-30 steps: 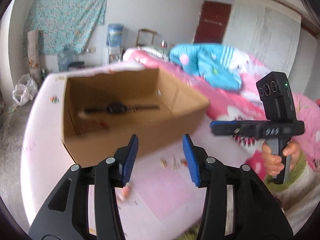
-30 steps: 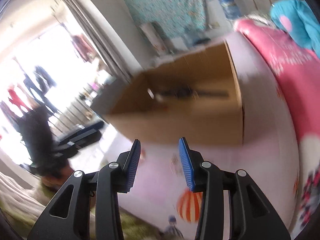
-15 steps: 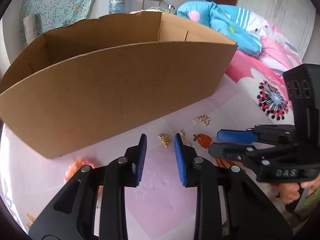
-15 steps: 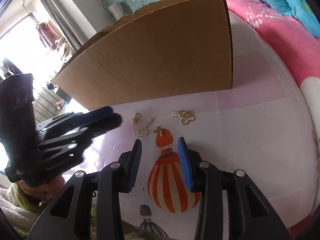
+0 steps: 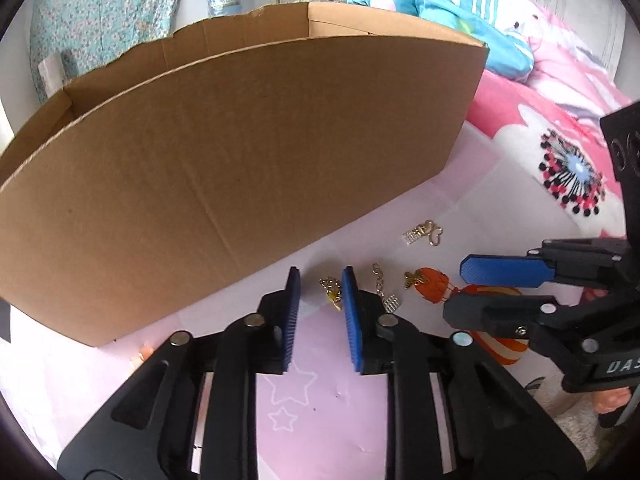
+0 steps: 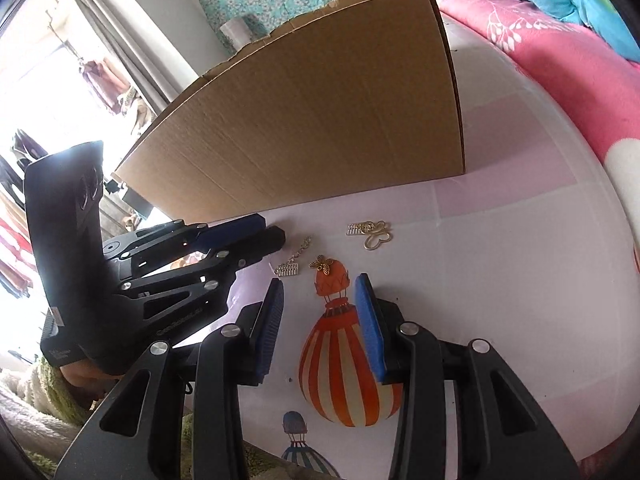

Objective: Organize jewelry

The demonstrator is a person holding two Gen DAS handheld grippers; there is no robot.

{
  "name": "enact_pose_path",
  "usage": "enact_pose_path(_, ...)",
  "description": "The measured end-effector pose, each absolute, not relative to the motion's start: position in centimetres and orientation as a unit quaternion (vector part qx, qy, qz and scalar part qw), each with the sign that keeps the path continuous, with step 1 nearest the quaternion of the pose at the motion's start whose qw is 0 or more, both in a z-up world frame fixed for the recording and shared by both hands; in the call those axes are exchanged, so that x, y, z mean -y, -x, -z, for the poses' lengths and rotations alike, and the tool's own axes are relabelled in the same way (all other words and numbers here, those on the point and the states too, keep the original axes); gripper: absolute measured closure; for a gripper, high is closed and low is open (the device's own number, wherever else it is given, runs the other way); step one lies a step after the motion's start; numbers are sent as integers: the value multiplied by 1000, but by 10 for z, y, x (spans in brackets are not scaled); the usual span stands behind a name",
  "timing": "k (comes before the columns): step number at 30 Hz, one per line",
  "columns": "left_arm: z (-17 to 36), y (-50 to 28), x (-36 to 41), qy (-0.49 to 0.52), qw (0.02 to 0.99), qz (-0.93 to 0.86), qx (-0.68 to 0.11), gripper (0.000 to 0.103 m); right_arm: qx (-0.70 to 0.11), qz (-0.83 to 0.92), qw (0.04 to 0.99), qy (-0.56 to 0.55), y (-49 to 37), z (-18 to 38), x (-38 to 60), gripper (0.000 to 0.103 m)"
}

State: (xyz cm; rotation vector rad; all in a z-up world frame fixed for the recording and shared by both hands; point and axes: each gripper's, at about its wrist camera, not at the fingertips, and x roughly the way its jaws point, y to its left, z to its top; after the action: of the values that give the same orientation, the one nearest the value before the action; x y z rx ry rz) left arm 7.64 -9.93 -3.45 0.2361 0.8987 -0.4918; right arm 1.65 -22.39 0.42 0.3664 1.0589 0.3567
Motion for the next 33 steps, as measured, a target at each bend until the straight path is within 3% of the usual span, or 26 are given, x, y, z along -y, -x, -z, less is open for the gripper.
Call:
enact_pose_path(4,35,-75,99,-109,866,238,-426,100,-499,-167,832,-177,-13,-3,225,66)
enact_pose_path(20,36,-57,67,-49,871,216,-439,101,-493,-189,840,-125,-13,-11,191,67)
enact_pose_path(33,39,-57,56,-24,870,229,-435,101,-493,-151,855,-49,-26,-3,163,76)
